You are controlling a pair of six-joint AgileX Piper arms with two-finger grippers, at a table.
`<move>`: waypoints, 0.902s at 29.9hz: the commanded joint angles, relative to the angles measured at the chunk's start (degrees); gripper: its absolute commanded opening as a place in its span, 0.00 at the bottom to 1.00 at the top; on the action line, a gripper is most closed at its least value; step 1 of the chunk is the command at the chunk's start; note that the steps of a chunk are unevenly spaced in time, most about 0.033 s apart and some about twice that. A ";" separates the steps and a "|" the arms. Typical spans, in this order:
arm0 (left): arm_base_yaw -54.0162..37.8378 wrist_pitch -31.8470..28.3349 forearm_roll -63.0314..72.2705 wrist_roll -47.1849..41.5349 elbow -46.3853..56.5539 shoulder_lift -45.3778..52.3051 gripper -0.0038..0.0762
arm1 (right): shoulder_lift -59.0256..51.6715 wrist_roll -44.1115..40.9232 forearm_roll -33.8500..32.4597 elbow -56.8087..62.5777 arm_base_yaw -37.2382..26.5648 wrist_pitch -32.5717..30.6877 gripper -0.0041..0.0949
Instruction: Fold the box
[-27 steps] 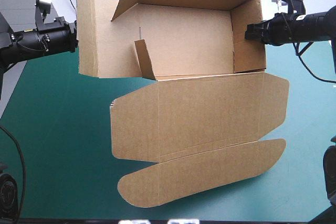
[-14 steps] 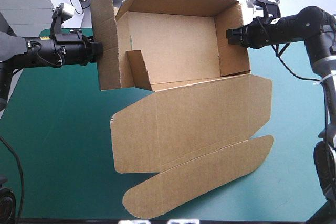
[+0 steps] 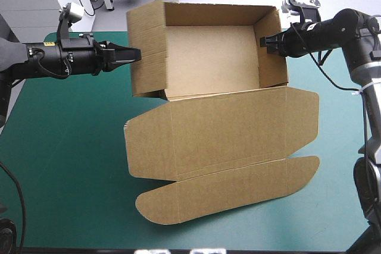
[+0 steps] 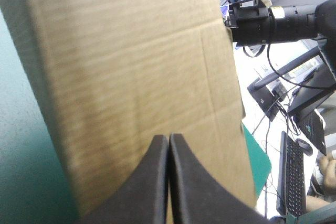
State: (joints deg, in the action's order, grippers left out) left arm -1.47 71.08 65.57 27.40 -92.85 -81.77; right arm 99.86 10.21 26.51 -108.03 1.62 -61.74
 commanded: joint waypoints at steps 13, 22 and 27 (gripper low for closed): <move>-0.90 -3.84 4.57 3.57 -2.57 1.83 0.04 | -2.74 -0.43 4.21 -1.73 0.08 2.39 0.02; -11.05 -5.07 4.77 3.57 -5.87 1.83 0.04 | -2.74 -0.43 3.97 -1.73 -0.01 1.85 0.02; -16.37 -4.99 1.66 1.38 -5.77 1.70 0.04 | -2.74 -0.43 4.09 -1.73 -0.01 1.85 0.02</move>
State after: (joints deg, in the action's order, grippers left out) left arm -15.57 67.67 65.47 30.45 -96.98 -81.77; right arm 99.86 10.27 27.41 -108.03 1.62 -62.39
